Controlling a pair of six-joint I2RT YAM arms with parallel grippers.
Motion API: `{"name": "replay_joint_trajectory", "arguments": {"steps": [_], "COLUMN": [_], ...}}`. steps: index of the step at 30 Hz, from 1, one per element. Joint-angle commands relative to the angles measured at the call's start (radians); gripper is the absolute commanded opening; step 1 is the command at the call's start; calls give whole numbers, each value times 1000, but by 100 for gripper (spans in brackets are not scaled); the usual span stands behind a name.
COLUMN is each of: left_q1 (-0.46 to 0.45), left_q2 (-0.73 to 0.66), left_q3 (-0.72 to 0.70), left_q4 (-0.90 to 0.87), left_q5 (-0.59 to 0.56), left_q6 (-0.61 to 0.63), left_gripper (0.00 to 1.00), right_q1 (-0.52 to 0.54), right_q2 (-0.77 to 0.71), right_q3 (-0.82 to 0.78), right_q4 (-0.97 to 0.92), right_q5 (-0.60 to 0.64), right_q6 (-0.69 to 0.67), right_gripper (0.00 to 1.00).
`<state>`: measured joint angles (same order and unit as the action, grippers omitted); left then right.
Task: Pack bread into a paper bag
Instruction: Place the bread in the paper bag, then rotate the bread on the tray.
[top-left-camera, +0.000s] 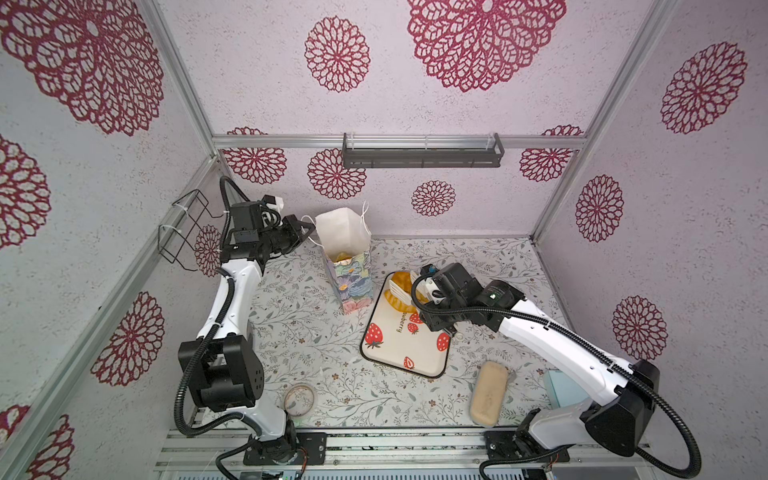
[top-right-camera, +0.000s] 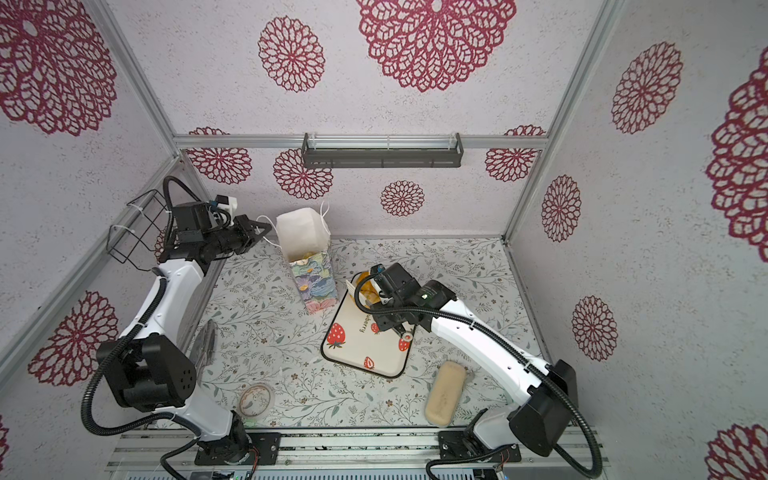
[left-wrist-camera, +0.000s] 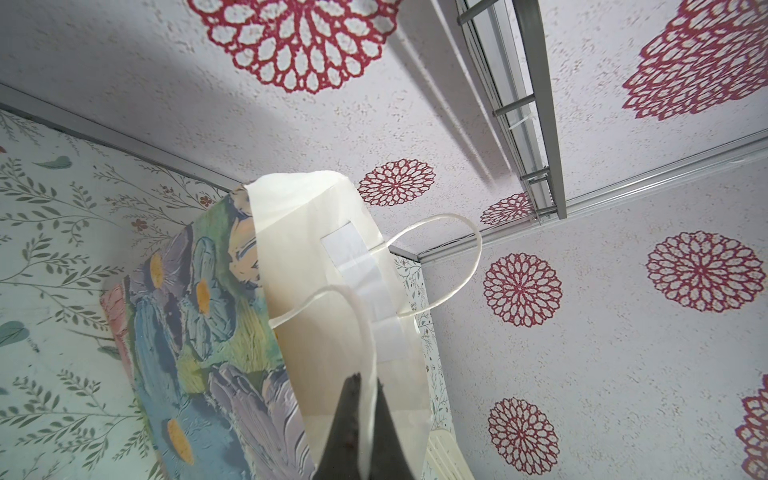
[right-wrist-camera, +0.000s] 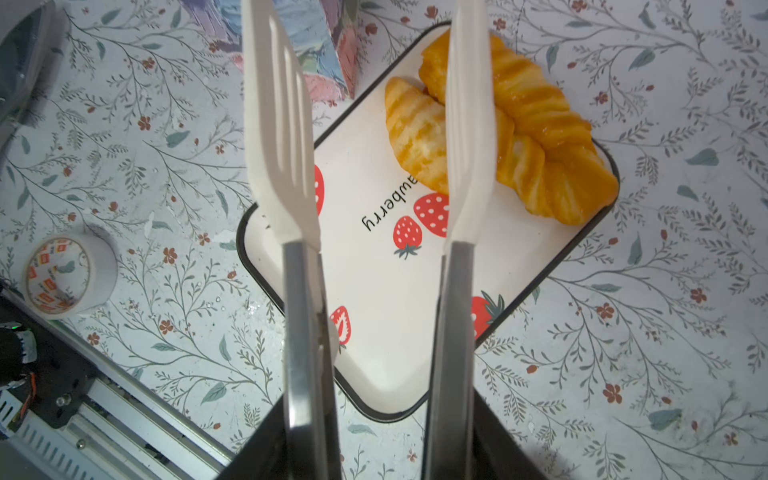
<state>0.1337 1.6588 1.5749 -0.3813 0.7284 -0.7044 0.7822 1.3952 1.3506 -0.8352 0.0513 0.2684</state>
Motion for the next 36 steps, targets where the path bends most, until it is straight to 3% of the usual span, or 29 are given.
{"name": "replay_joint_trajectory", "arguments": {"steps": [1,9,36], "left_q1": [7,8,15], "left_q2": [-27,-27,-21], "left_q3": [-4,-6,0], "left_q4": [22,21,4], "left_q5": [9,3,-12], "left_q6": [0,0,3], "left_gripper": [0,0,0], "right_q1": [-4,-14,-172], "right_q2": [-60,-62,97], "right_q3": [-23,-94,-214], "right_q4": [9,20,213], "right_q5": [6,18,-156], "right_q6": [40,36,0], "right_gripper": [53,53,54]}}
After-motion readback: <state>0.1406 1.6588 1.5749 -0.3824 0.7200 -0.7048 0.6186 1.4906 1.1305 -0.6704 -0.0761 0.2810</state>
